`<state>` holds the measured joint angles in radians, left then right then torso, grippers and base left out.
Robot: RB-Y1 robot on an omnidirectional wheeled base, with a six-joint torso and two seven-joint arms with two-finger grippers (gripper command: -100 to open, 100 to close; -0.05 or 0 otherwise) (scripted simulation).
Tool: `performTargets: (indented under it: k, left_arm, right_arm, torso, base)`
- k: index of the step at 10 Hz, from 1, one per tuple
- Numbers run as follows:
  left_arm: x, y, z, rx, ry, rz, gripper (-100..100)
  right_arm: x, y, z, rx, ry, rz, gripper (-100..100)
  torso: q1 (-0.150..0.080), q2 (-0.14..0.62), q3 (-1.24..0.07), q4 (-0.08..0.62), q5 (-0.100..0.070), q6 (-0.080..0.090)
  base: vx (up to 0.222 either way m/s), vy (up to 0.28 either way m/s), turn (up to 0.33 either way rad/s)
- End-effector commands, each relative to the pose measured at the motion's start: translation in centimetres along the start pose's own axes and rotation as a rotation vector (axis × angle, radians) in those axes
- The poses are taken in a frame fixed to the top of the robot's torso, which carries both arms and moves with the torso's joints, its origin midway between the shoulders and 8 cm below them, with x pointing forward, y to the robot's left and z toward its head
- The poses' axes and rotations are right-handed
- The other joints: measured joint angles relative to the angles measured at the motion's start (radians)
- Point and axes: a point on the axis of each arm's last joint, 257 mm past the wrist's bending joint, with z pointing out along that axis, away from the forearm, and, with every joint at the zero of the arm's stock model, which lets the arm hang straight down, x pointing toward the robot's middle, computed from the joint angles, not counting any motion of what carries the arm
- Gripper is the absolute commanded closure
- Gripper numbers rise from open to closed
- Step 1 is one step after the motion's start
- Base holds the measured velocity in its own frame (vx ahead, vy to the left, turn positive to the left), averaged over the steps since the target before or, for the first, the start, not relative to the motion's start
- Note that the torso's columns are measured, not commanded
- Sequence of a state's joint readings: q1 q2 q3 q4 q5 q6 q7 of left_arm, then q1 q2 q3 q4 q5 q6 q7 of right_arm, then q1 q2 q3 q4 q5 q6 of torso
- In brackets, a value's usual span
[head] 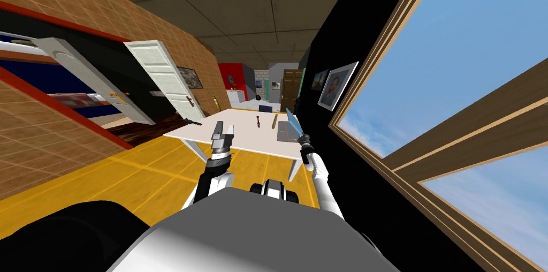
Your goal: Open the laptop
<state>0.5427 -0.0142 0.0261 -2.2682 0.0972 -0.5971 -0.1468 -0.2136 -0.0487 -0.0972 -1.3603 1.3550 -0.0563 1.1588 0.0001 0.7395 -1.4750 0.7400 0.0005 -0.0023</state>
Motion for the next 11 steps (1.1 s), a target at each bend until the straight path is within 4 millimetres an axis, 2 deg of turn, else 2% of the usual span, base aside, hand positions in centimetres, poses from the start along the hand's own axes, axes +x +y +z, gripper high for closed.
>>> performTargets:
  k: [1, 4, 8, 9, 10, 11]
  left_arm:
    - [0.0, 0.0, 0.0, 0.0, 0.0, 0.0, 0]
    - [0.0, 0.0, 0.0, 0.0, 0.0, 0.0, 0]
    - [0.0, 0.0, 0.0, 0.0, 0.0, 0.0, 0]
    - [0.0, 0.0, 0.0, 0.0, 0.0, 0.0, 0]
    - [0.0, 0.0, 0.0, 0.0, 0.0, 0.0, 0]
    - [0.0, 0.0, 0.0, 0.0, 0.0, 0.0, 0]
  right_arm:
    - [-0.8, -0.2, -0.2, 0.031, 0.035, -0.073, 100]
    - [-0.8, -0.5, -0.5, 0.053, 0.073, -0.112, 100]
    - [-0.1, 1.1, 0.0, 0.037, 0.134, -0.175, 100]
    - [0.3, 0.9, 0.0, 0.044, 0.151, -0.175, 100]
    - [0.0, 1.6, 0.2, 0.035, 0.161, -0.211, 100]
    - [0.7, 1.3, 0.1, 0.047, 0.188, -0.212, 100]
  torso:
    - [0.0, 0.0, 0.0, 0.0, 0.0, 0.005]
    - [0.001, 0.0, 0.0, 0.0, 0.0, 0.002]
    - [0.0, -0.002, -0.001, -0.002, 0.0, 0.002]
    - [-0.001, -0.003, -0.002, -0.002, -0.001, 0.001]
    - [0.0, -0.003, -0.002, -0.002, 0.0, 0.003]
    - [0.0, -0.003, -0.002, -0.002, 0.0, 0.0]
  base:
    - [-0.052, -0.092, 0.147]
    - [-0.022, -0.08, 0.132]
    - [-0.019, -0.068, 0.141]
    - [-0.028, -0.076, 0.143]
    - [-0.041, -0.094, 0.215]
    - [-0.029, -0.085, 0.136]
